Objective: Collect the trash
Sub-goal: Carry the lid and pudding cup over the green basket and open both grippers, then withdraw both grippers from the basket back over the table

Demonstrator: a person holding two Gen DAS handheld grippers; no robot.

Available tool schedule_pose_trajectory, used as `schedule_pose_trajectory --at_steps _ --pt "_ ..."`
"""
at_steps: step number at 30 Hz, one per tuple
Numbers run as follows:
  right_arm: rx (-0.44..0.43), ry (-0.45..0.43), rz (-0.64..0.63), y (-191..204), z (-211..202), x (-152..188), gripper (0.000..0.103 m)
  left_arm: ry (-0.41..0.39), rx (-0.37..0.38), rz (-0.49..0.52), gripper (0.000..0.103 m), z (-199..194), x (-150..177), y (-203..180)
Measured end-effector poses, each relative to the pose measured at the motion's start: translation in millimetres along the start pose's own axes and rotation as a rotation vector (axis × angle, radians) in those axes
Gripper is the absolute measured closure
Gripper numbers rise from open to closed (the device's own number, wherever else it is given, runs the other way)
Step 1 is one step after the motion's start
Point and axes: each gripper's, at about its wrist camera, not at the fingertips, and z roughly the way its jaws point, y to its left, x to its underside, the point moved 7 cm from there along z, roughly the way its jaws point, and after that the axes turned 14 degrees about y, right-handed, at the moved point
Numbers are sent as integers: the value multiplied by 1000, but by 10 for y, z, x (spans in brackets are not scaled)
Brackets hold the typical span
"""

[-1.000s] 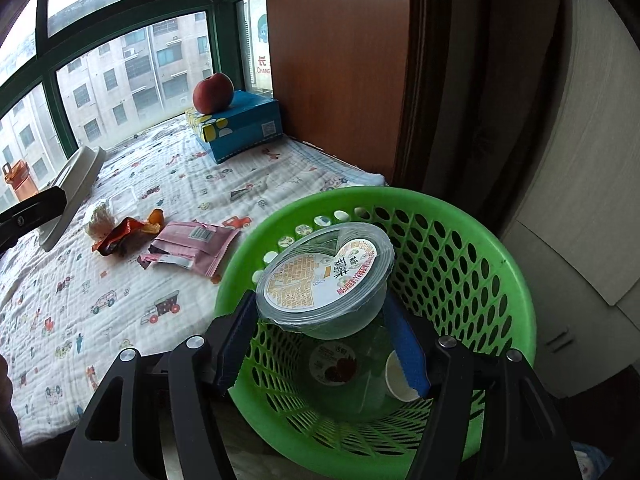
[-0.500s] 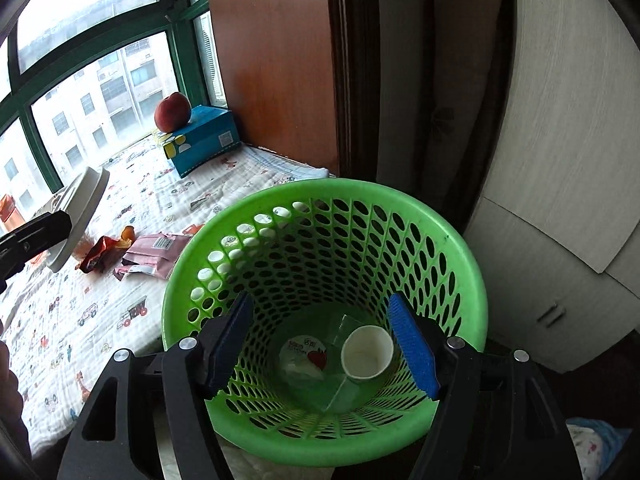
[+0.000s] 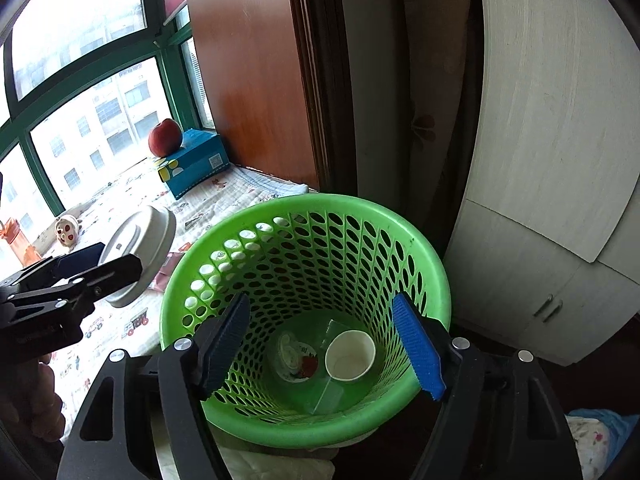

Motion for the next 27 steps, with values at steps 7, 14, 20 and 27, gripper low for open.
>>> schedule_pose_trajectory --at_steps 7,14,20,27 --pt "0 -1 28 -108 -12 41 31 25 49 30 23 139 5 -193" --pt "-4 2 39 -144 -20 77 31 22 45 30 20 102 51 -227" --pt "-27 2 20 1 -19 70 31 9 -9 3 20 -22 78 21" --pt "-63 11 -34 321 39 28 30 -14 -84 -55 20 -196 118 486"
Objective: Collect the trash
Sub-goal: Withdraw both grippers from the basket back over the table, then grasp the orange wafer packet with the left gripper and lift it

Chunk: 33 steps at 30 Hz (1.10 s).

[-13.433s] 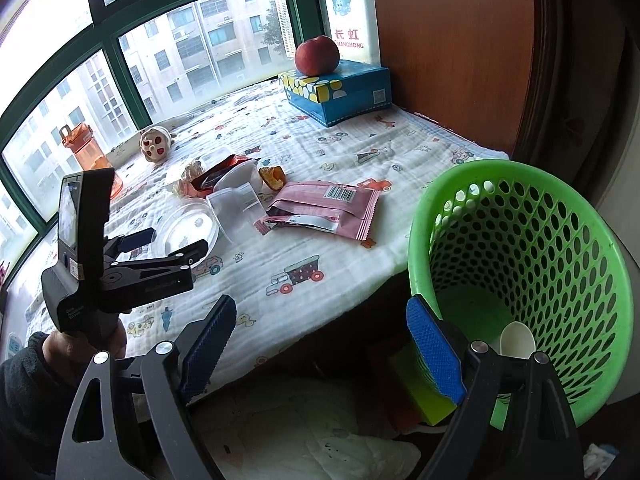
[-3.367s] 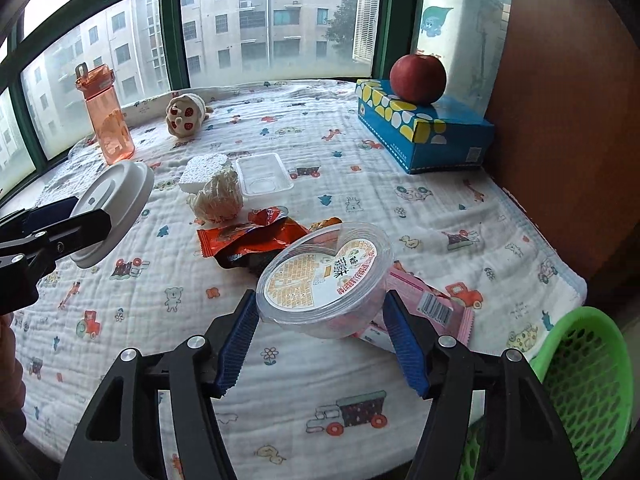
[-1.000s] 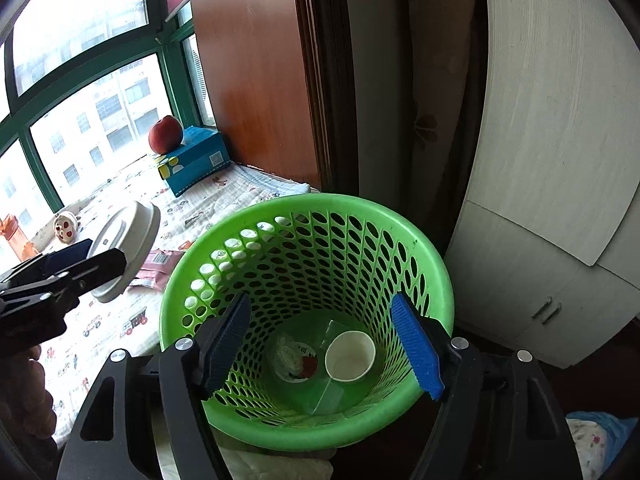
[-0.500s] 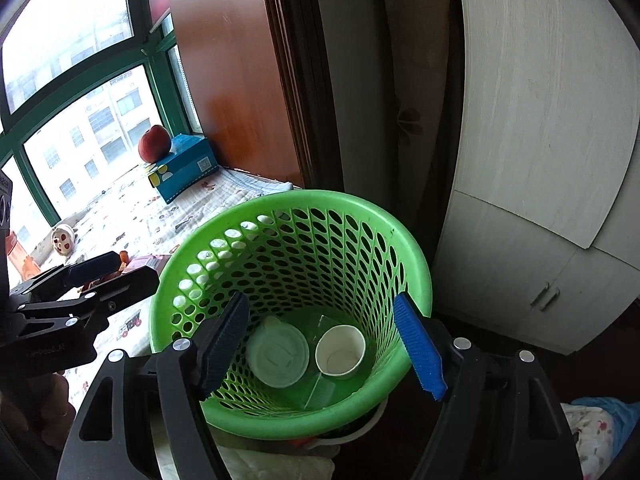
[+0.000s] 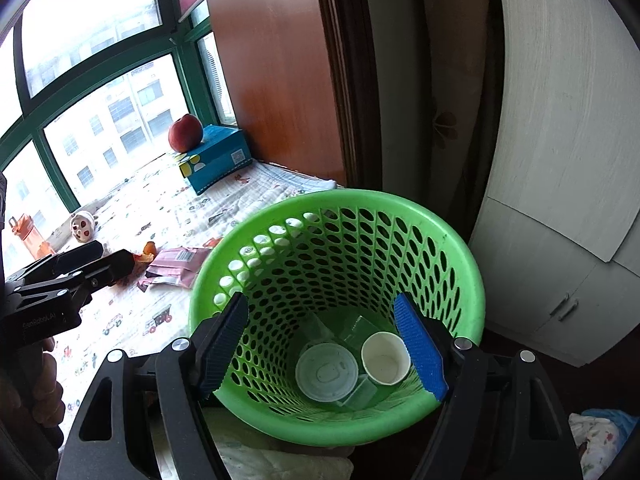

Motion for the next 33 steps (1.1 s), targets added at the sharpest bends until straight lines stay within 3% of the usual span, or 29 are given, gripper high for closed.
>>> schedule_pose_trajectory --at_steps 10,17,33 --pt "-57 12 -101 573 106 -101 28 -13 -111 -130 20 -73 122 968" --pt "-86 29 -166 945 219 -166 28 35 -191 -173 22 85 274 1596" --pt "-120 120 -317 1454 639 -358 27 139 -260 -110 27 633 332 2042"
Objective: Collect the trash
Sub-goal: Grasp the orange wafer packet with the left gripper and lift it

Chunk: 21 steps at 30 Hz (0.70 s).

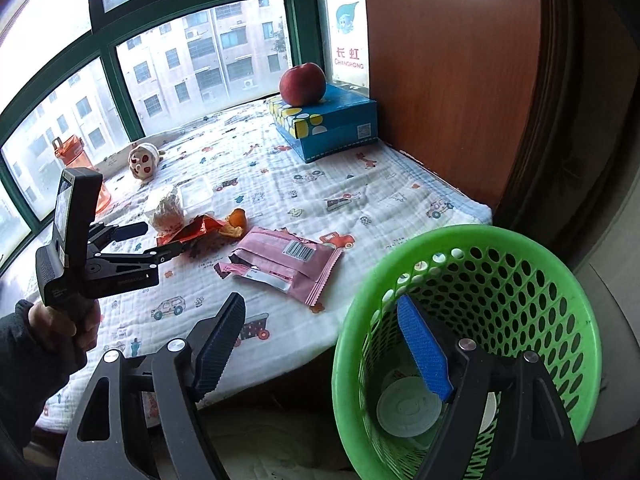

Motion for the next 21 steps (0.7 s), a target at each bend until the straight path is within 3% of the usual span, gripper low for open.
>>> schedule_pose_trajectory --at_steps 7,12,16,21 --pt "-26 84 -113 188 299 -158 27 9 -34 31 32 140 -41 8" --pt "-23 149 -226 320 519 -243 27 17 -22 29 47 215 -35 39" --pt "-23 198 -305 406 676 -298 25 24 -7 23 70 257 -27 73" --pt "-19 248 -402 502 864 -383 23 16 -3 20 86 227 -9 100"
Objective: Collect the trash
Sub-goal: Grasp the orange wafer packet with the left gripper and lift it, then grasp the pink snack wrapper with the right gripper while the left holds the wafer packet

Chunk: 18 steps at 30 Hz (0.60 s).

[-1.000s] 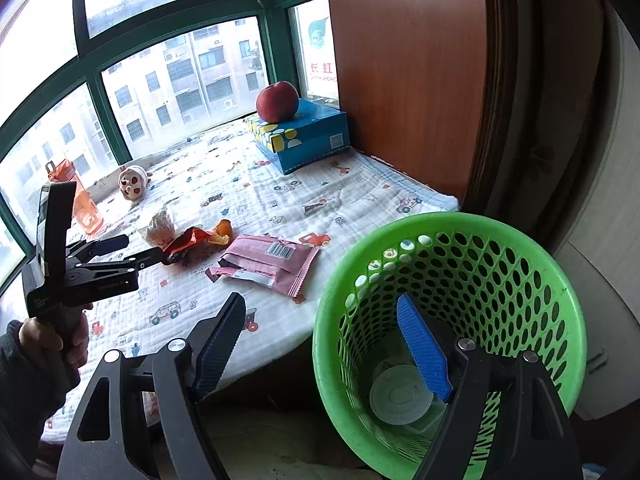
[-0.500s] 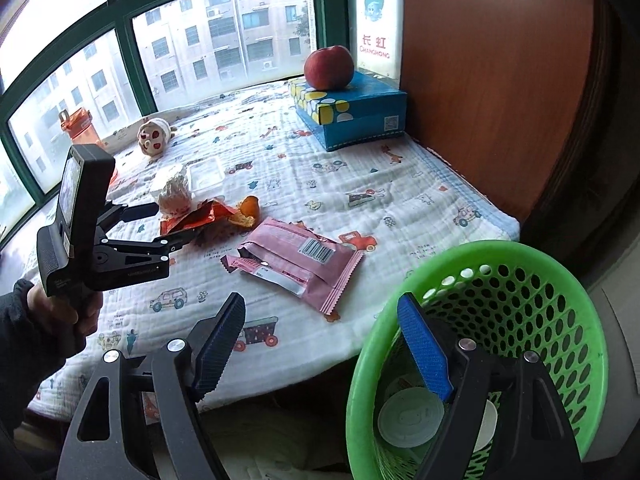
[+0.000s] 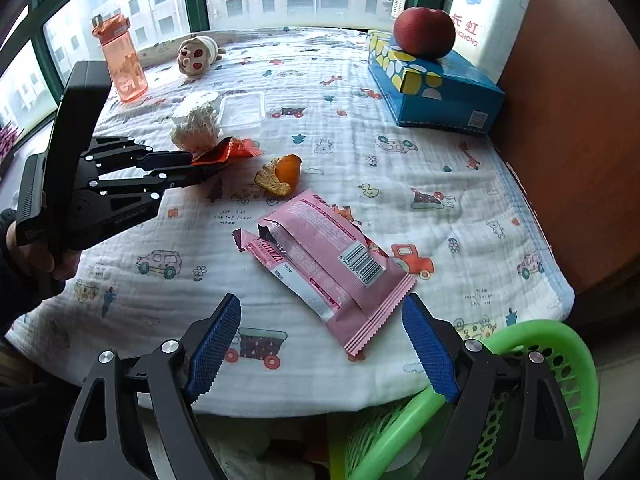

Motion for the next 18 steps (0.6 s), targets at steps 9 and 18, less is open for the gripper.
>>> schedule_pose_trajectory --at_steps 9,18 --pt "-44 119 -148 87 356 -272 20 -29 61 -44 96 -207 39 104" --pt "-88 224 -184 41 669 -457 19 -52 103 -88 97 -390 93 235"
